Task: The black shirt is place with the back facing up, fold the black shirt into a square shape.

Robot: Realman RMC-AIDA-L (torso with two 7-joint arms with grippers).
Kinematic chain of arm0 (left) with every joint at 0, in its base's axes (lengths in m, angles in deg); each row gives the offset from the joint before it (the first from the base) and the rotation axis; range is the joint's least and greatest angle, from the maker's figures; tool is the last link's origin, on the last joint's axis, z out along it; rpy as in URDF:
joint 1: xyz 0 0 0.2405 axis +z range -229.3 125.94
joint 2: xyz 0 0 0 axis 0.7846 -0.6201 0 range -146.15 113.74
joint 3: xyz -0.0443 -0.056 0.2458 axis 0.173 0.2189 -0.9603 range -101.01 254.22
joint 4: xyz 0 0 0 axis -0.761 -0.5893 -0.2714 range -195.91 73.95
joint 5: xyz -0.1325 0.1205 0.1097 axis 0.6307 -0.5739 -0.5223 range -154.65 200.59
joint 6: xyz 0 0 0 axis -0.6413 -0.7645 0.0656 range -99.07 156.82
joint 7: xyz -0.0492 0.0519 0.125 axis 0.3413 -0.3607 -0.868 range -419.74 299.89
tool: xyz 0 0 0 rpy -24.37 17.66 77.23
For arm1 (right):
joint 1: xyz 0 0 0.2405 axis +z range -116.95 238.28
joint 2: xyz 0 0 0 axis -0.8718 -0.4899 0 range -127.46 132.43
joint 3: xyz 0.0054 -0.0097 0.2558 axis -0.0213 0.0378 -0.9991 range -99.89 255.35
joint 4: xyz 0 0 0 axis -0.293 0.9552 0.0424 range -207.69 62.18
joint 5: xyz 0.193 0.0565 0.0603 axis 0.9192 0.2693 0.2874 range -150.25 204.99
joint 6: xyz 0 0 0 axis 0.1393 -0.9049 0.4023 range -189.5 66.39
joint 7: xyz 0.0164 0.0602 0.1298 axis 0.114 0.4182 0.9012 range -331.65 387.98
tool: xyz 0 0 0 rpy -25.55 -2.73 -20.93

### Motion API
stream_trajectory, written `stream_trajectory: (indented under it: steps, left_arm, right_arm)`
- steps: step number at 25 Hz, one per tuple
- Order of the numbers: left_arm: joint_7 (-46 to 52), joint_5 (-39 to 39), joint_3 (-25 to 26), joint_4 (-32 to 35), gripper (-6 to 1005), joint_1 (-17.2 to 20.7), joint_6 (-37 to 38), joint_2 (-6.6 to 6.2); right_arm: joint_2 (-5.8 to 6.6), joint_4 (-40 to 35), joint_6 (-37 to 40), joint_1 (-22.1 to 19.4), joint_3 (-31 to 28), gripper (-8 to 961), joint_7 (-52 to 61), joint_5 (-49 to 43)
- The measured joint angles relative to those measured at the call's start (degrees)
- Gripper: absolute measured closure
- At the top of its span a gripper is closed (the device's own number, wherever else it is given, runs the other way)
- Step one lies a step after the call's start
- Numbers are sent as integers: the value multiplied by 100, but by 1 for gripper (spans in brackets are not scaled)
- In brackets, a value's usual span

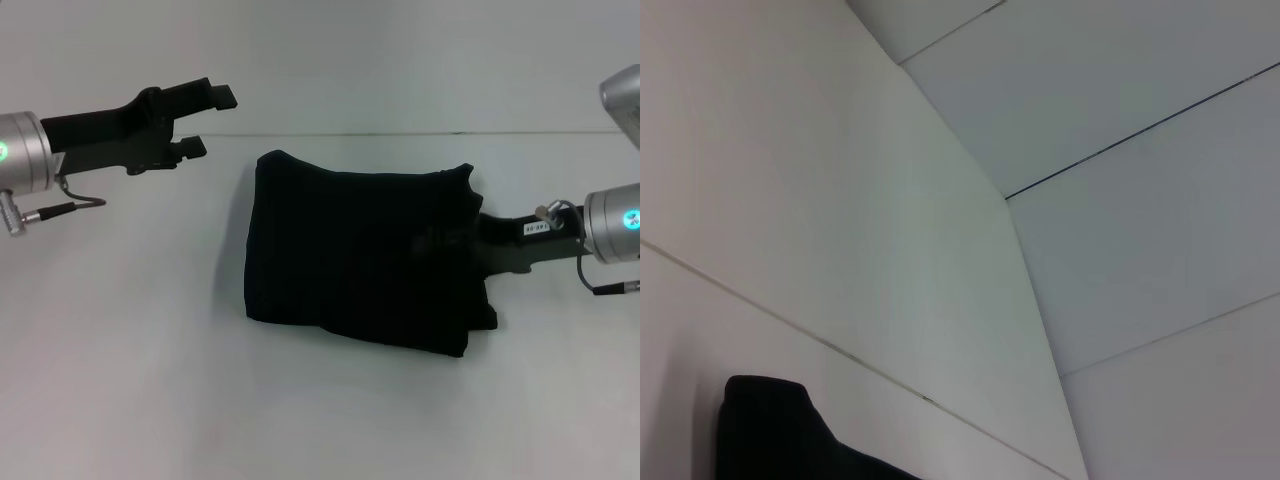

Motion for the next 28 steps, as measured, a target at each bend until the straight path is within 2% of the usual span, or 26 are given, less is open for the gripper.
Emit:
stream_trajectory:
  steps: [9, 17, 24, 28]
  left_arm:
    - [0, 5, -1, -6, 46, 50, -60, 9]
    - [-56, 76, -1, -187, 47, 38, -107, -26]
    - [-80, 132, -1, -217, 48, 50, -116, -26]
    - [-81, 136, -1, -223, 48, 46, -116, -14]
  right_arm:
    - [-107, 150, -682, -26, 310, 131, -45, -31]
    - [-180, 185, -733, -43, 259, 165, -184, 95]
    - [-181, 188, -760, -74, 253, 199, -44, 219]
    - [-180, 188, -795, -79, 282, 389, -81, 208]
